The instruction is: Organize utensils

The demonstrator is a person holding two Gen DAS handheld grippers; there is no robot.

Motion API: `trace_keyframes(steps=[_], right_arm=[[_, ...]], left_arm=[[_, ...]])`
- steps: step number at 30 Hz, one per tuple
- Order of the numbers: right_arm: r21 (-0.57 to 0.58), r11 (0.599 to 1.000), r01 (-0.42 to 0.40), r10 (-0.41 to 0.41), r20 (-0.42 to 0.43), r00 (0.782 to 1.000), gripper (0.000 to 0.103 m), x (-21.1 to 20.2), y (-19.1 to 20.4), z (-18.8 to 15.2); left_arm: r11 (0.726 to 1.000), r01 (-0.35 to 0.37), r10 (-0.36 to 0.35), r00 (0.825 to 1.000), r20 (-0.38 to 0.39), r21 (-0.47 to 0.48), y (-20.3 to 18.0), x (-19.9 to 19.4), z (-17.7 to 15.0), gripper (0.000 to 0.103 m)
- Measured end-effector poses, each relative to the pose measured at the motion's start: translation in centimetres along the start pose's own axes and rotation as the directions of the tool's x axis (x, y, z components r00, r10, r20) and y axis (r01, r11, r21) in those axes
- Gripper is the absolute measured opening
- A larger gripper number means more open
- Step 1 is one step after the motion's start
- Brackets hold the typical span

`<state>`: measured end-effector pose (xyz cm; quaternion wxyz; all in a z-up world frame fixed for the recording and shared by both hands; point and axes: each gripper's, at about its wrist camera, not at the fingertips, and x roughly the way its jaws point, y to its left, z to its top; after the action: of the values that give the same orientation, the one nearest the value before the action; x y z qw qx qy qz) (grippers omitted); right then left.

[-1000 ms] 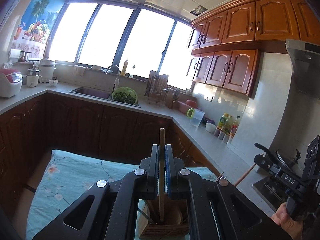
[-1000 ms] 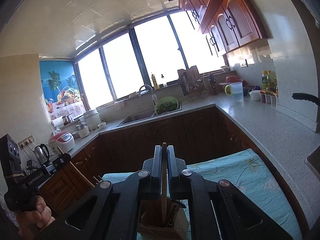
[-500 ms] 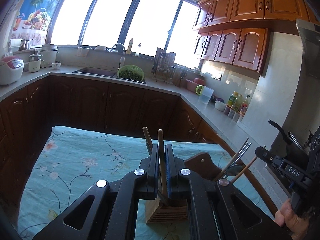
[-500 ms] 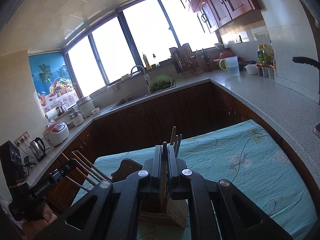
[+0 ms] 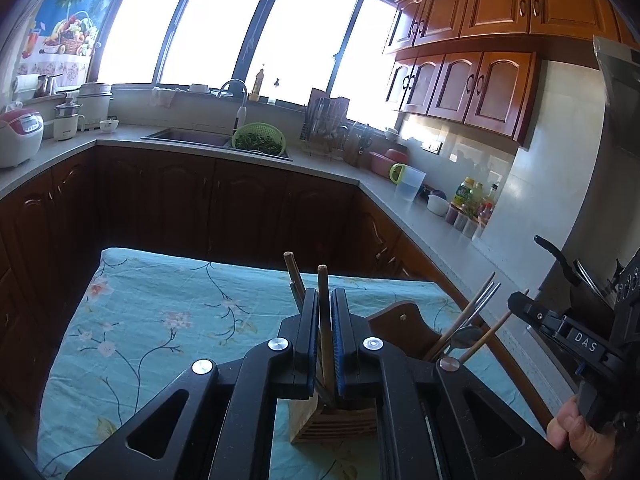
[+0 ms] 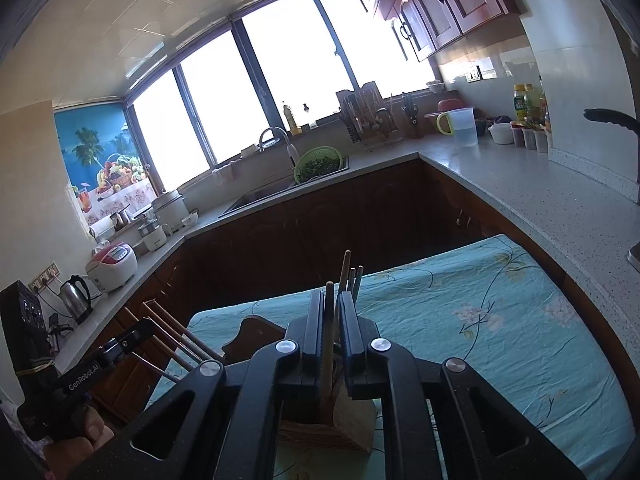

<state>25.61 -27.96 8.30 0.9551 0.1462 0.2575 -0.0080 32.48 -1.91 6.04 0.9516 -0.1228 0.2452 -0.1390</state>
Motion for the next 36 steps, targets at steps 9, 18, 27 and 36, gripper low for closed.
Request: trace_keyframes(steps=[9, 18, 27, 36], right_arm=[[0.065, 0.997, -0.030, 0.026, 0.064, 0.998, 0.070, -3.3, -1.2, 0.0], [0.104, 0.992, -0.071, 0.068, 0.038, 0.997, 0.092, -6.5, -2.1, -5.0], [0.141, 0.987, -0.084, 0.097, -0.090, 0.991, 0.092, -8.9, -2.3, -12.4], [0.104, 0.993, -0.053, 0.065, -0.116, 0.991, 0.092, -13.8, -2.1, -17.7]], left_arm=[[0.998, -0.006, 0.010, 0.999, 0.052, -0.062, 0.7, -3.3, -1.1, 0.054], [0.987, -0.054, 0.057, 0.998, 0.015, -0.151, 2.5, -7.8, -7.0, 0.068], [0.979, -0.097, 0.088, 0.994, -0.059, -0.177, 2.8, -13.8, -11.6, 0.069], [0.969, -0.133, 0.125, 0.991, -0.052, -0.206, 2.9, -20.5, -16.2, 0.080]])
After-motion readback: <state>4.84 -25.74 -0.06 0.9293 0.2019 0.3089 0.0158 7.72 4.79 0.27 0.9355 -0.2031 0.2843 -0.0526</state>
